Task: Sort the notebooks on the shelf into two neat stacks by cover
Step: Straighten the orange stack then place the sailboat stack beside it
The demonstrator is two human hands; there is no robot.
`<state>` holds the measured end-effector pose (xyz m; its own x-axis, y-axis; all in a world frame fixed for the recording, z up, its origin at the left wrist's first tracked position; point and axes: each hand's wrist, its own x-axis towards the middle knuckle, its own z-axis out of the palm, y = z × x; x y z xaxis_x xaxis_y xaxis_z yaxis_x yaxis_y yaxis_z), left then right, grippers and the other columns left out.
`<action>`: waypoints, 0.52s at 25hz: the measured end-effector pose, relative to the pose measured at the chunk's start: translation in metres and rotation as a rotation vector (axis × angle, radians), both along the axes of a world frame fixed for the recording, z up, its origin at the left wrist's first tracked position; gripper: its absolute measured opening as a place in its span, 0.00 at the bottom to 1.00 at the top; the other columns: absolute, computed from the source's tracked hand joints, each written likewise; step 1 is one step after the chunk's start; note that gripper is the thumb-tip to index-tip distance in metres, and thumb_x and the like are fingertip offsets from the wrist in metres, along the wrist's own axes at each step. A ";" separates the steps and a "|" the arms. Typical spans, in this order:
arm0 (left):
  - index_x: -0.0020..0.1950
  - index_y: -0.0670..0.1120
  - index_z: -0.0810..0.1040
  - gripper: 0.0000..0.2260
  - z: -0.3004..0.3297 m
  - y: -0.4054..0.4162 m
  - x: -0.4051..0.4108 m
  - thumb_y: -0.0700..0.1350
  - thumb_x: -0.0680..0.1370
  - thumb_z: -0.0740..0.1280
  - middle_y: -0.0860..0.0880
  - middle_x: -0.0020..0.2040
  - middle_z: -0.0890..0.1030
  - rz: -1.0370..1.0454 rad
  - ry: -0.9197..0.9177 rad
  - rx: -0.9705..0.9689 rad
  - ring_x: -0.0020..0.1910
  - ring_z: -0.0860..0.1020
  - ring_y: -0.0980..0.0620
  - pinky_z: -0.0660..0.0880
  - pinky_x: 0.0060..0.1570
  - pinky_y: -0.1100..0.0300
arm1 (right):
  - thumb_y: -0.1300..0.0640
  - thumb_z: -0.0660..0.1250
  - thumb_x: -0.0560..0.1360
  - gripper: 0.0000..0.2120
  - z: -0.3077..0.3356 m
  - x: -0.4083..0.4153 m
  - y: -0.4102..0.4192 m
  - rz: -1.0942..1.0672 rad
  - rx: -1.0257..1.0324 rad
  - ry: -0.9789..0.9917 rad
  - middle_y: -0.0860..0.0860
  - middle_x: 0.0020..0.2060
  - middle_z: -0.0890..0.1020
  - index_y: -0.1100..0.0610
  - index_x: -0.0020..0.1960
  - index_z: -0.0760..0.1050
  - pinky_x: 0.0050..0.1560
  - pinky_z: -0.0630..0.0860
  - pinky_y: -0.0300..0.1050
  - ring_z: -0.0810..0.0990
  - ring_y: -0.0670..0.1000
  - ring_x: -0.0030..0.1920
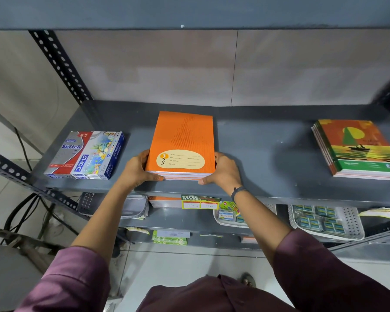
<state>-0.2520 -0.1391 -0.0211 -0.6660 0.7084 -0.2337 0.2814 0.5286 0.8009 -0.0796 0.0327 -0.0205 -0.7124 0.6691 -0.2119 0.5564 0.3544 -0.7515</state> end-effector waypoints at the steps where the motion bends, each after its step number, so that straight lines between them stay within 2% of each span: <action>1: 0.69 0.42 0.65 0.41 0.000 0.000 0.000 0.36 0.60 0.78 0.42 0.64 0.77 -0.008 -0.002 0.007 0.62 0.75 0.43 0.71 0.65 0.44 | 0.58 0.82 0.55 0.31 0.000 -0.001 0.001 -0.003 0.001 -0.005 0.56 0.54 0.84 0.58 0.55 0.76 0.51 0.80 0.52 0.82 0.59 0.52; 3: 0.68 0.45 0.66 0.40 0.001 -0.001 0.001 0.39 0.60 0.79 0.46 0.61 0.78 -0.027 -0.010 0.012 0.60 0.76 0.45 0.72 0.64 0.46 | 0.57 0.82 0.56 0.31 0.000 0.000 0.000 0.001 0.012 -0.010 0.56 0.55 0.83 0.58 0.56 0.75 0.51 0.80 0.51 0.82 0.59 0.52; 4: 0.66 0.49 0.67 0.39 0.004 -0.003 0.003 0.42 0.58 0.79 0.50 0.58 0.78 -0.036 -0.037 0.022 0.58 0.77 0.49 0.73 0.62 0.51 | 0.57 0.81 0.57 0.32 -0.001 0.000 -0.001 0.004 0.016 -0.001 0.55 0.56 0.83 0.58 0.58 0.74 0.52 0.79 0.50 0.81 0.59 0.53; 6: 0.58 0.59 0.69 0.35 0.009 -0.005 0.007 0.48 0.54 0.78 0.58 0.53 0.78 -0.042 -0.137 0.065 0.53 0.77 0.59 0.74 0.55 0.62 | 0.59 0.80 0.59 0.33 -0.003 0.001 -0.005 0.002 0.015 0.032 0.55 0.57 0.82 0.57 0.61 0.72 0.52 0.77 0.48 0.80 0.59 0.55; 7: 0.55 0.61 0.68 0.33 0.010 -0.005 0.009 0.46 0.55 0.77 0.59 0.53 0.77 -0.039 -0.170 0.083 0.51 0.77 0.60 0.73 0.54 0.64 | 0.59 0.80 0.60 0.34 -0.004 0.002 -0.007 0.001 0.016 0.047 0.55 0.58 0.82 0.57 0.62 0.71 0.53 0.77 0.48 0.80 0.59 0.56; 8: 0.55 0.61 0.68 0.32 0.011 -0.005 0.010 0.43 0.57 0.77 0.59 0.52 0.77 -0.032 -0.183 0.097 0.51 0.77 0.59 0.73 0.55 0.62 | 0.59 0.80 0.60 0.34 -0.004 0.002 -0.008 -0.001 0.019 0.057 0.56 0.58 0.82 0.57 0.62 0.70 0.53 0.77 0.48 0.80 0.59 0.56; 10: 0.62 0.54 0.68 0.33 0.010 -0.004 0.012 0.34 0.62 0.76 0.54 0.53 0.78 -0.025 -0.170 0.104 0.53 0.77 0.54 0.72 0.59 0.56 | 0.59 0.80 0.60 0.33 -0.004 0.001 -0.007 -0.005 0.019 0.059 0.56 0.58 0.82 0.57 0.62 0.71 0.53 0.77 0.48 0.80 0.59 0.56; 13: 0.67 0.47 0.65 0.37 0.010 0.000 0.017 0.30 0.63 0.75 0.51 0.53 0.78 -0.027 -0.136 0.105 0.54 0.76 0.49 0.71 0.61 0.53 | 0.61 0.80 0.59 0.33 -0.004 0.002 -0.002 -0.012 0.003 0.049 0.56 0.58 0.82 0.58 0.62 0.72 0.52 0.77 0.47 0.81 0.59 0.55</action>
